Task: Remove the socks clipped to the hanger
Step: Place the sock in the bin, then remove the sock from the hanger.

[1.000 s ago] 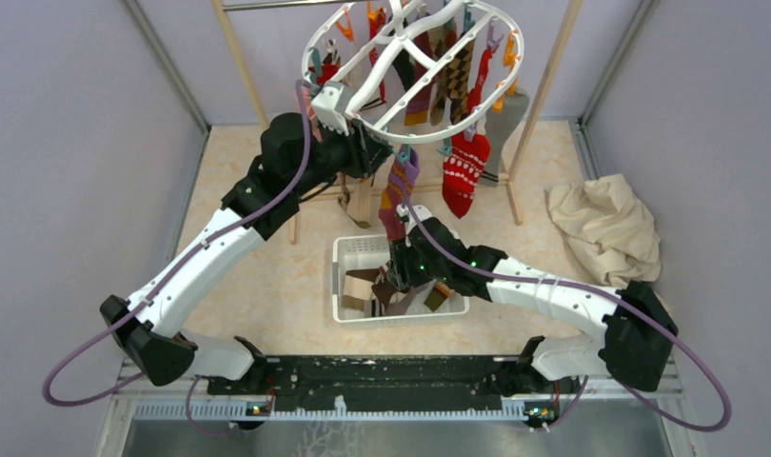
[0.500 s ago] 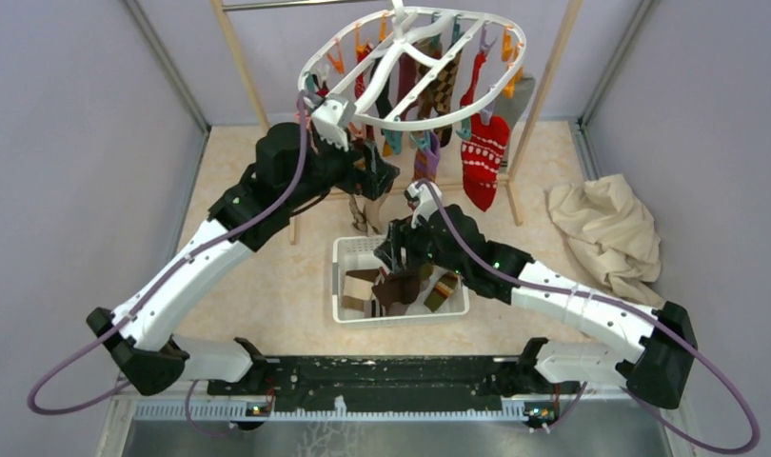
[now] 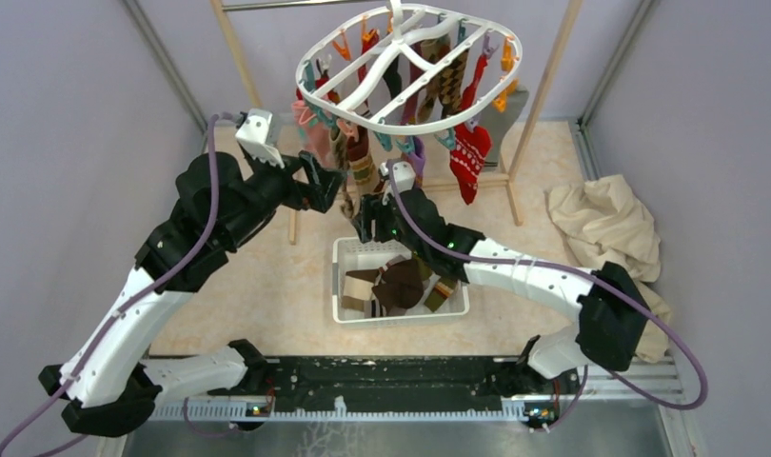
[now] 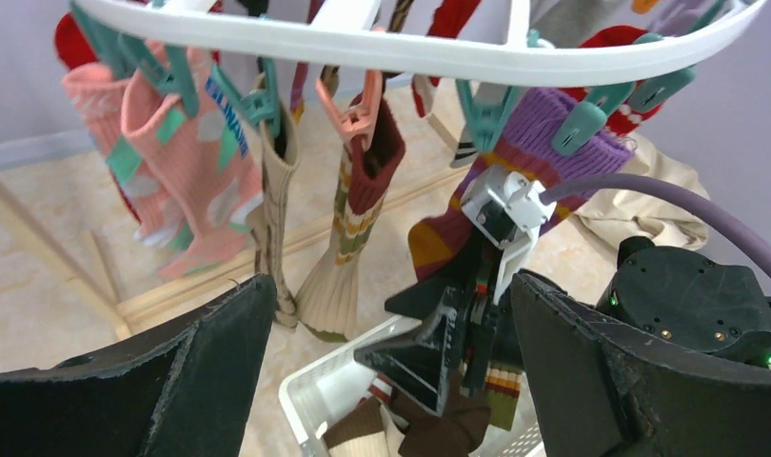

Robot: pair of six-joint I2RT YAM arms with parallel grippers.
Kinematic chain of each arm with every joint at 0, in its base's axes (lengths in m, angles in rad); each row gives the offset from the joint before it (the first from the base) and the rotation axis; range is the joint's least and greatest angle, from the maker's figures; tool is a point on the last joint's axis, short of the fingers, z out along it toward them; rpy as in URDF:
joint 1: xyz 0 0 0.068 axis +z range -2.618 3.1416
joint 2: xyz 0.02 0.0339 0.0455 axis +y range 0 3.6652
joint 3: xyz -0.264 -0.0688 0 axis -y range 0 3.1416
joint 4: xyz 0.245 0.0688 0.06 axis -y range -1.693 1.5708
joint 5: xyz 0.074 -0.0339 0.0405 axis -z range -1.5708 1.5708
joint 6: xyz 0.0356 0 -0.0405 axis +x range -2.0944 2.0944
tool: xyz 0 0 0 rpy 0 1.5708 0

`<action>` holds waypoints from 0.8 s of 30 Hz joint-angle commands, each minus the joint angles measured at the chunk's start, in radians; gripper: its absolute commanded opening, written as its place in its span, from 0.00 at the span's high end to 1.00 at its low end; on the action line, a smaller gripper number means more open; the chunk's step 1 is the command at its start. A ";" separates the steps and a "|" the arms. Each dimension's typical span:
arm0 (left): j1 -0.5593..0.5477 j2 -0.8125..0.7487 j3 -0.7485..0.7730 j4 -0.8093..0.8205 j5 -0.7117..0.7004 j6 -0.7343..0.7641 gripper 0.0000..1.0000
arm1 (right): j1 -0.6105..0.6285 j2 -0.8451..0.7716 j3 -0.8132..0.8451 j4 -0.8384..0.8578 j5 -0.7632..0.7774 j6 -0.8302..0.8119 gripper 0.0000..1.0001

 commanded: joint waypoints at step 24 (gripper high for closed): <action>-0.002 -0.100 -0.101 -0.151 -0.180 -0.070 0.01 | -0.112 0.227 0.094 0.395 0.253 0.020 0.77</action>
